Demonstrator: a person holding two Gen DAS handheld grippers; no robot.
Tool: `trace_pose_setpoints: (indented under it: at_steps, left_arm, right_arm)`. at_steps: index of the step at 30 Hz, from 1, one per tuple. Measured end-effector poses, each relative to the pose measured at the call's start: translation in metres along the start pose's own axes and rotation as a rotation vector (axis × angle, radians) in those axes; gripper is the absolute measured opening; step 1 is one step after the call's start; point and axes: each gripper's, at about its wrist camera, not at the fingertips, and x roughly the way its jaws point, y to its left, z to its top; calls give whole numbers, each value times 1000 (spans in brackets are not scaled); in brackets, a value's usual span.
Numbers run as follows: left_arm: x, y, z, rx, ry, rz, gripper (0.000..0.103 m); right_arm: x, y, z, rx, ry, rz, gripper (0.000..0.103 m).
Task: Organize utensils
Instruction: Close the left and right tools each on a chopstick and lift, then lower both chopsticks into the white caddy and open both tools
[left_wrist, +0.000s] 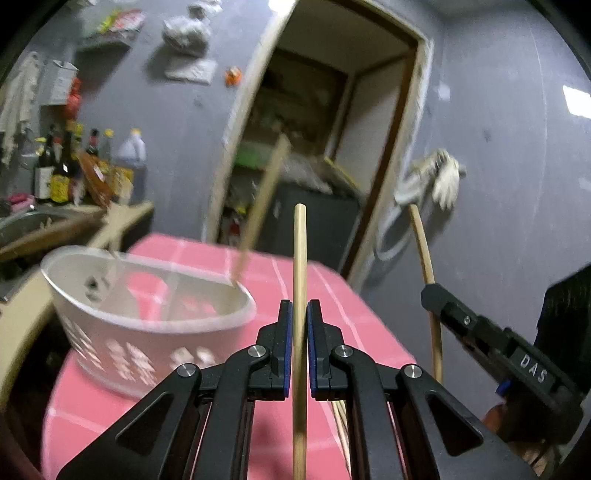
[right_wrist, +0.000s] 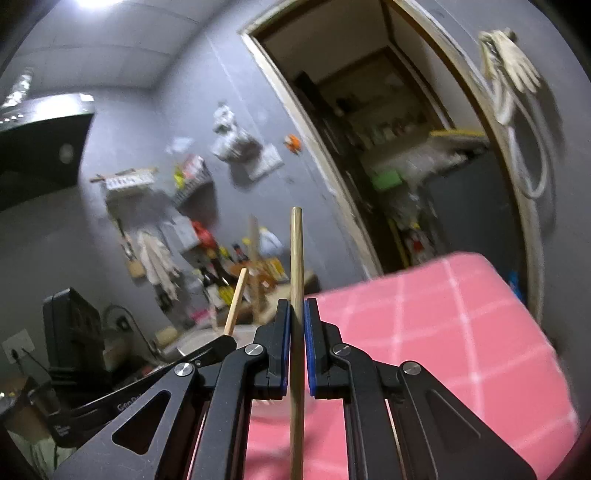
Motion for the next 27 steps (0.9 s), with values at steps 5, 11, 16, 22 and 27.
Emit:
trace_pose_setpoints:
  at_steps: [5, 11, 16, 22, 27]
  left_arm:
    - [-15, 34, 37, -35, -121, 54, 5]
    - [-30, 88, 77, -91, -260, 147, 5]
    - [-35, 130, 99, -141, -368, 200, 5]
    - [-37, 155, 107, -172, -453, 252, 5]
    - [-27, 164, 105, -173, -472, 293, 5]
  right_arm:
    - [34, 27, 22, -4, -104, 72, 6]
    - [66, 60, 41, -66, -231, 104, 6]
    - [86, 78, 49, -118, -330, 112, 6]
    - [103, 82, 41, -181, -404, 71, 6]
    - [119, 77, 36, -186, -402, 44, 6]
